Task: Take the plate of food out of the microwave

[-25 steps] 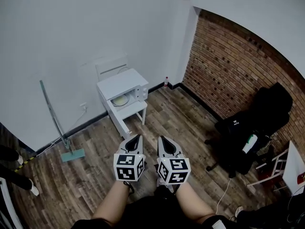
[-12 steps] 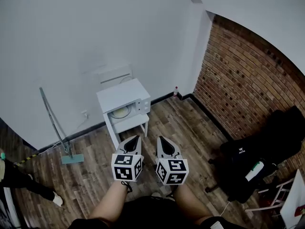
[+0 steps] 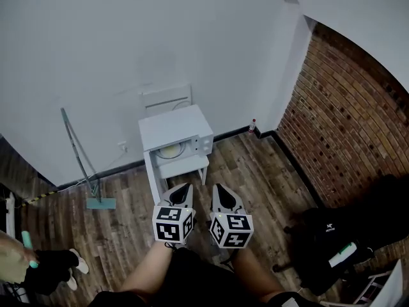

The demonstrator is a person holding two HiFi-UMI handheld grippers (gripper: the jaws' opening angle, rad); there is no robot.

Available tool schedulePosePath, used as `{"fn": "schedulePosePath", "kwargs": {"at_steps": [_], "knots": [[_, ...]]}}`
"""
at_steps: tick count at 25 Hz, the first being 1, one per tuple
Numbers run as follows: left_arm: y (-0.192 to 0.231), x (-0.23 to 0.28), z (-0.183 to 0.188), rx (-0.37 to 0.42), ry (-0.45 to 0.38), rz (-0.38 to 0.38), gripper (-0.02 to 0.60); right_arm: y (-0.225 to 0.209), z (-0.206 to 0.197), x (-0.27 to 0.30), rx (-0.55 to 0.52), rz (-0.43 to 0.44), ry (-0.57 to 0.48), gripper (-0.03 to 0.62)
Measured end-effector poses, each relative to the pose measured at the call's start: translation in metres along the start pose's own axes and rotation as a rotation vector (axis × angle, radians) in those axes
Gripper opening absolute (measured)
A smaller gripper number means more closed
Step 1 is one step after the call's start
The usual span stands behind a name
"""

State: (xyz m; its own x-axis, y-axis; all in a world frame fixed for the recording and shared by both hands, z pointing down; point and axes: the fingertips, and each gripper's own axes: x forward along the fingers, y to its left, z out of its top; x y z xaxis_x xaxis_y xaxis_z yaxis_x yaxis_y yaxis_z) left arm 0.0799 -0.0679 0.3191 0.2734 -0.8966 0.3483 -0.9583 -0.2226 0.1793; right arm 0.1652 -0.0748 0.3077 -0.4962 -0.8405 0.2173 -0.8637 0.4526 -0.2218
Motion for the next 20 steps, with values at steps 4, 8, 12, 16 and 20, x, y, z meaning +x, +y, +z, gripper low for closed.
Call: {"fn": "schedulePosePath", "kwargs": {"at_steps": [4, 8, 12, 16, 20], "knots": [[0.006, 0.031, 0.004, -0.01, 0.0, -0.005, -0.003, -0.013, -0.001, 0.025, -0.019, 0.003, 0.015, 0.01], [0.026, 0.068, 0.014, -0.027, -0.006, -0.015, -0.003, -0.021, 0.002, 0.064, -0.05, -0.001, 0.037, 0.009], [0.055, 0.106, 0.04, -0.047, -0.023, -0.02, -0.003, -0.026, 0.024, 0.11, -0.074, 0.0, 0.029, 0.009], [0.076, 0.145, 0.066, -0.049, -0.032, -0.032, -0.003, -0.033, 0.044, 0.155, -0.091, 0.002, 0.022, 0.009], [0.102, 0.178, 0.084, -0.06, -0.035, -0.02, -0.003, -0.037, 0.055, 0.199, -0.091, 0.019, 0.019, 0.01]]}}
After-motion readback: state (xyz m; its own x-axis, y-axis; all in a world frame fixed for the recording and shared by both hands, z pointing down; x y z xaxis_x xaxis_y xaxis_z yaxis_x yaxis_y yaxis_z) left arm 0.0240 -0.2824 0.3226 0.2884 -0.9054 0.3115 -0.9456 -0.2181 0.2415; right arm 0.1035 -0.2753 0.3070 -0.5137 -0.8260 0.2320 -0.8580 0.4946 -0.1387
